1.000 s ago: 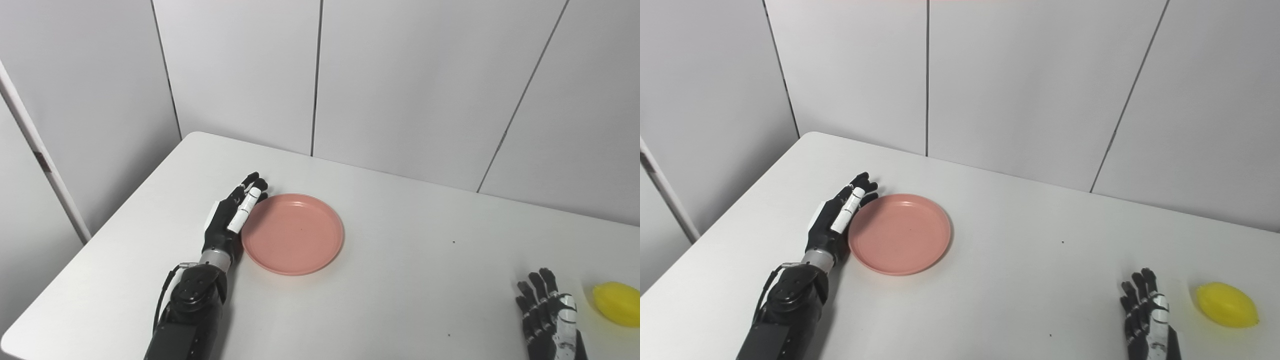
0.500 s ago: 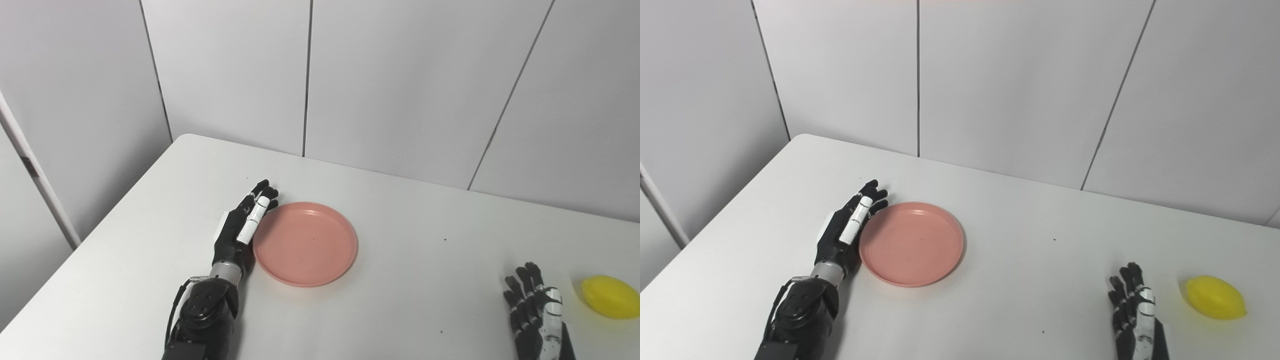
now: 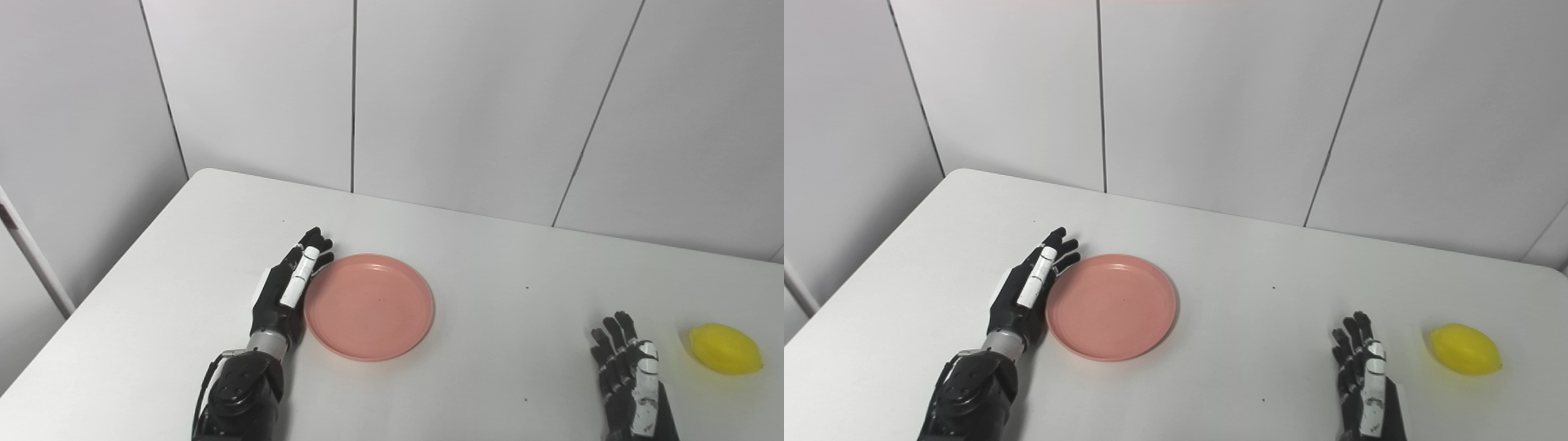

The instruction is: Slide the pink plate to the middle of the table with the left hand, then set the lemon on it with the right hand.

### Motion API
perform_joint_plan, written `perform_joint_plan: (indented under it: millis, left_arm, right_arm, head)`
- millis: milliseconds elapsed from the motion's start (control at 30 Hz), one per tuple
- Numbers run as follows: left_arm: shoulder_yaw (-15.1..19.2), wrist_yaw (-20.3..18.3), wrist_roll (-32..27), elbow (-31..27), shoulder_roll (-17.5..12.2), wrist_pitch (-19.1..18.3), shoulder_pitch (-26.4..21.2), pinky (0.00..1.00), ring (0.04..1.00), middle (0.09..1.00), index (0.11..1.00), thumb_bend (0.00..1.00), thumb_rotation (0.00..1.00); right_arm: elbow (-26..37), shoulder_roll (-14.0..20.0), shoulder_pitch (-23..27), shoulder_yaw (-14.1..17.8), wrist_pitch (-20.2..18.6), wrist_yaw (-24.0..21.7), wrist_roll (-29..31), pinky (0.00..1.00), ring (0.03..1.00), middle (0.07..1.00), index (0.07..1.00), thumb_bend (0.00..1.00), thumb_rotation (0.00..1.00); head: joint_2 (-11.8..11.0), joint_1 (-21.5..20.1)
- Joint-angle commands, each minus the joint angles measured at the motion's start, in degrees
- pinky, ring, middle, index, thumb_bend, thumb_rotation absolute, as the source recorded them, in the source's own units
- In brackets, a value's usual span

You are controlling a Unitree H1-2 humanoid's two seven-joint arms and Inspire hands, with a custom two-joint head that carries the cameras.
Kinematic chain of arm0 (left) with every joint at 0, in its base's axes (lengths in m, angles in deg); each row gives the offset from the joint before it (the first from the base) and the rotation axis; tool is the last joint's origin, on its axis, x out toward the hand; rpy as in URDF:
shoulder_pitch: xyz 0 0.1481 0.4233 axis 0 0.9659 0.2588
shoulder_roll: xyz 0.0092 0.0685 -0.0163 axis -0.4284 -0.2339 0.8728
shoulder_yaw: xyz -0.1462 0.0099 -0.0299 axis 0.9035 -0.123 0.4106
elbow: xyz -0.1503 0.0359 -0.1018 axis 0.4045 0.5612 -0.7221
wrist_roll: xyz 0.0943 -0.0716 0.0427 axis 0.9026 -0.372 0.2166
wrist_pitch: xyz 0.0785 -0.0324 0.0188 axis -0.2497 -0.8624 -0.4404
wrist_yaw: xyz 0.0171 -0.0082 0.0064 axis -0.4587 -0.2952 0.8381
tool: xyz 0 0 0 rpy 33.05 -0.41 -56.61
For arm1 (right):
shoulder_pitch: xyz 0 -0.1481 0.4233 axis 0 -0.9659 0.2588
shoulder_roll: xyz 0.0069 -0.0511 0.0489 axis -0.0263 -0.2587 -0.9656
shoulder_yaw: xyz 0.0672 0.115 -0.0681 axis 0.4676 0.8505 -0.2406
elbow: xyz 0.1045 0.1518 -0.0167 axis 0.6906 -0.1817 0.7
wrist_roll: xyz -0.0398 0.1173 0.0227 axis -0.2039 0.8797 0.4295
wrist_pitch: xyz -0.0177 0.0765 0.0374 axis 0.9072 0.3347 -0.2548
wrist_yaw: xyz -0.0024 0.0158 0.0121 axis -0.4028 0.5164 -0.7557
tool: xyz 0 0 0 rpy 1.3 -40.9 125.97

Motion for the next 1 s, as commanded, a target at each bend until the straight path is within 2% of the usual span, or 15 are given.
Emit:
perform_joint_plan:
  millis: [0, 200, 467, 967]
  left_arm:
    - [-0.36, -0.35, -0.97, 0.72, 0.58, -5.34, 2.17, 0.84, 0.845, 0.847, 0.877, 0.72, 0.70]
    - [-0.78, -0.60, -1.33, -1.10, 0.82, -7.66, 2.40, 0.84, 0.871, 0.866, 0.890, 0.71, 0.71]
    - [0.47, 0.65, -3.14, -2.97, 3.41, -9.76, 3.13, 0.87, 0.892, 0.885, 0.904, 0.71, 0.66]
    - [-0.72, 3.61, -2.84, -4.58, 5.98, -9.58, 3.69, 0.94, 0.912, 0.894, 0.917, 0.69, 0.68]
  right_arm:
    - [-1.17, -0.97, -1.42, -0.85, -1.82, 0.27, -0.35, 0.98, 0.944, 0.956, 0.950, 0.70, 1.00]
    - [-1.02, -1.27, -1.46, -1.21, -1.85, 0.72, -0.95, 0.98, 0.943, 0.954, 0.958, 0.70, 1.00]
    - [-0.84, -1.98, -1.40, -1.69, -1.61, 1.53, -2.02, 0.97, 0.934, 0.946, 0.950, 0.70, 1.00]
    - [-0.40, -2.30, -1.33, -2.39, -1.95, 1.87, -2.29, 0.97, 0.940, 0.951, 0.949, 0.70, 1.00]
  head:
    - [0.14, -0.51]
    - [0.29, -1.27]
    - [0.69, -2.44]
    - [0.86, -2.57]
